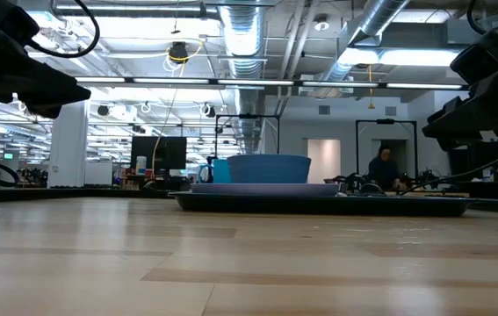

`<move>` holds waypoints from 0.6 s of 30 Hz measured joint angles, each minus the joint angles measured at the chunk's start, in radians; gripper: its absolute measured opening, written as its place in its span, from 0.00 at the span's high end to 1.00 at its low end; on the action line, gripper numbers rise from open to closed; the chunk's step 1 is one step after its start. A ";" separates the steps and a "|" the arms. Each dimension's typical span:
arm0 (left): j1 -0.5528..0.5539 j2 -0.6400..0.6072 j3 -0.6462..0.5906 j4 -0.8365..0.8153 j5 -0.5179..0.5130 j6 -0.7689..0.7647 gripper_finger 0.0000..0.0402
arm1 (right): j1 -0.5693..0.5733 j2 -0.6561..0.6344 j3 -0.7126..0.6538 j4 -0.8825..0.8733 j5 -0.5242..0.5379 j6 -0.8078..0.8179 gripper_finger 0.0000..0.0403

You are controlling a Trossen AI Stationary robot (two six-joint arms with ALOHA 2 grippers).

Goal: Set up tray
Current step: Return to Home Position

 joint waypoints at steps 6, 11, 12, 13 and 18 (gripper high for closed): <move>0.000 0.000 0.000 0.000 0.000 -0.004 0.63 | 0.000 0.000 0.000 0.000 0.000 0.000 0.78; 0.000 0.000 0.000 0.000 0.000 -0.010 0.63 | 0.000 0.000 0.000 0.000 0.000 0.000 0.78; 0.000 0.000 0.000 0.000 0.000 -0.010 0.63 | 0.000 0.000 0.000 0.000 0.000 0.000 0.78; 0.000 0.000 0.000 0.000 0.000 -0.008 0.63 | 0.000 0.000 0.000 0.000 0.000 0.000 0.78; 0.000 0.000 0.000 0.000 0.000 -0.010 0.63 | 0.000 0.000 0.000 0.000 0.000 0.000 0.78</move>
